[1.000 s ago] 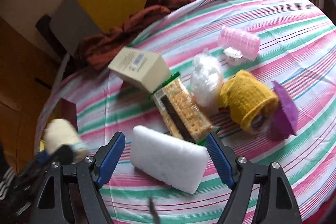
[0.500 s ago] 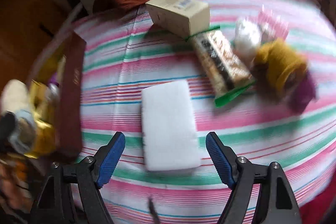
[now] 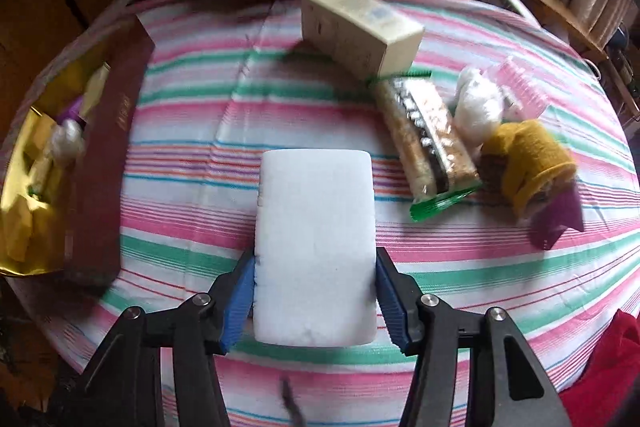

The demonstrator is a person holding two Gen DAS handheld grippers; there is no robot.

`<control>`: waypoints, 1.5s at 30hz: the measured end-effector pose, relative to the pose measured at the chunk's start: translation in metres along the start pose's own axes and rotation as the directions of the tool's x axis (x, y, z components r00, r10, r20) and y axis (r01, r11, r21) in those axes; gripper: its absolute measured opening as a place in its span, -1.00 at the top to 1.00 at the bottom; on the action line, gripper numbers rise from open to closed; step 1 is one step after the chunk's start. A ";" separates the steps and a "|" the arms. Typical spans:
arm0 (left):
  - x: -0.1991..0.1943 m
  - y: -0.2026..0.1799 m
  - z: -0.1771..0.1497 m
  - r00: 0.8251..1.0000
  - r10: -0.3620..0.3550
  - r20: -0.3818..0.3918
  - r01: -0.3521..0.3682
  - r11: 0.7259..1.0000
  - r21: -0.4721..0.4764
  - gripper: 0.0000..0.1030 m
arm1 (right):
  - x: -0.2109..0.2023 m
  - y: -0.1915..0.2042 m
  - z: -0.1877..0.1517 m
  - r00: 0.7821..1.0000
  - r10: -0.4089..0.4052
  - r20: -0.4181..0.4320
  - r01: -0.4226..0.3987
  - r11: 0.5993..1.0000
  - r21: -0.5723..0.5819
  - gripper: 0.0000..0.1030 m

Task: Organize objects
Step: 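Carry both items over the gold tray and open both tools to release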

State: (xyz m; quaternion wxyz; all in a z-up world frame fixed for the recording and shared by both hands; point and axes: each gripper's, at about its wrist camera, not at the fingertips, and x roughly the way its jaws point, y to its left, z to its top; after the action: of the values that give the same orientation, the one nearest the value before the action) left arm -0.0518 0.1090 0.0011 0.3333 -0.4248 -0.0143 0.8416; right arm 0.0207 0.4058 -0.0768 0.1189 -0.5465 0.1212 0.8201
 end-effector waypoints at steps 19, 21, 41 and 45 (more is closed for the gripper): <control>-0.037 0.100 0.005 0.985 0.153 0.076 -0.139 0.977 -0.162 -0.25 | -0.038 0.166 0.034 0.963 0.257 0.084 -0.226 0.935 -0.272 -0.10; -0.035 0.099 0.021 0.982 0.158 0.101 -0.142 0.979 -0.148 -0.25 | -0.038 0.182 0.039 0.955 0.282 0.092 -0.248 0.928 -0.277 -0.14; -0.051 0.087 0.009 0.918 0.336 0.213 -0.309 0.939 -0.152 -0.88 | -0.040 0.216 0.002 0.956 0.225 0.189 -0.156 0.933 -0.325 -0.52; -0.056 0.075 -0.003 0.908 0.351 0.229 -0.333 0.936 -0.115 -0.92 | -0.045 0.216 -0.005 0.950 0.211 0.231 -0.131 0.939 -0.318 -0.52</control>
State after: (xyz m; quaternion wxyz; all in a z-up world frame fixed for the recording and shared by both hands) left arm -0.0673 0.0180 0.0163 0.1604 -0.3249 -0.0117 0.9320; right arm -0.0289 0.1981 -0.0215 -0.0225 -0.4326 0.0266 0.9009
